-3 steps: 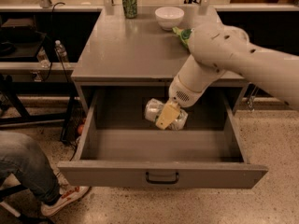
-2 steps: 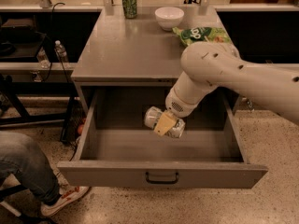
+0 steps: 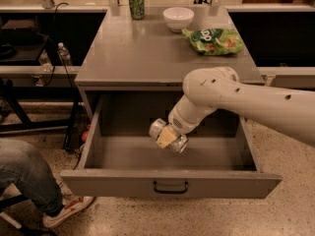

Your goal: Place 7up can into top drawer

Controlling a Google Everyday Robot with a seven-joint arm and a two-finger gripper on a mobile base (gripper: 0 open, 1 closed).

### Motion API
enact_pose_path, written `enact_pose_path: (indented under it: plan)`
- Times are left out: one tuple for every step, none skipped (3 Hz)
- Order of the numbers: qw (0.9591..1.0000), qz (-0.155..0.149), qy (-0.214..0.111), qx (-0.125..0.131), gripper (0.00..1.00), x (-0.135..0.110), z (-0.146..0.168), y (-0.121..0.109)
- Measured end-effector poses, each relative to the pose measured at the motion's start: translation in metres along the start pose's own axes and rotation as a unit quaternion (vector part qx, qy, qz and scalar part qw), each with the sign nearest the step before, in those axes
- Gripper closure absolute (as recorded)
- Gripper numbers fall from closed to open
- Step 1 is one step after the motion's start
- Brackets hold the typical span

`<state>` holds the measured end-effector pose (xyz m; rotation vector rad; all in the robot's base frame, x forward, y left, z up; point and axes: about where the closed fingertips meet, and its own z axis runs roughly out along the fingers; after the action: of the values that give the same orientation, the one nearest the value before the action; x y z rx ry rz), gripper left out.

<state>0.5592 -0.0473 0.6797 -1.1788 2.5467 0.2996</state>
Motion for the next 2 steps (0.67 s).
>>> enact_pose_path:
  plan:
    - [1.0, 0.009, -0.003, 0.0, 1.0, -0.002, 0.029, 0.0]
    - [0.9999, 0.009, -0.01, -0.008, 1.0, -0.007, 0.057, 0.002]
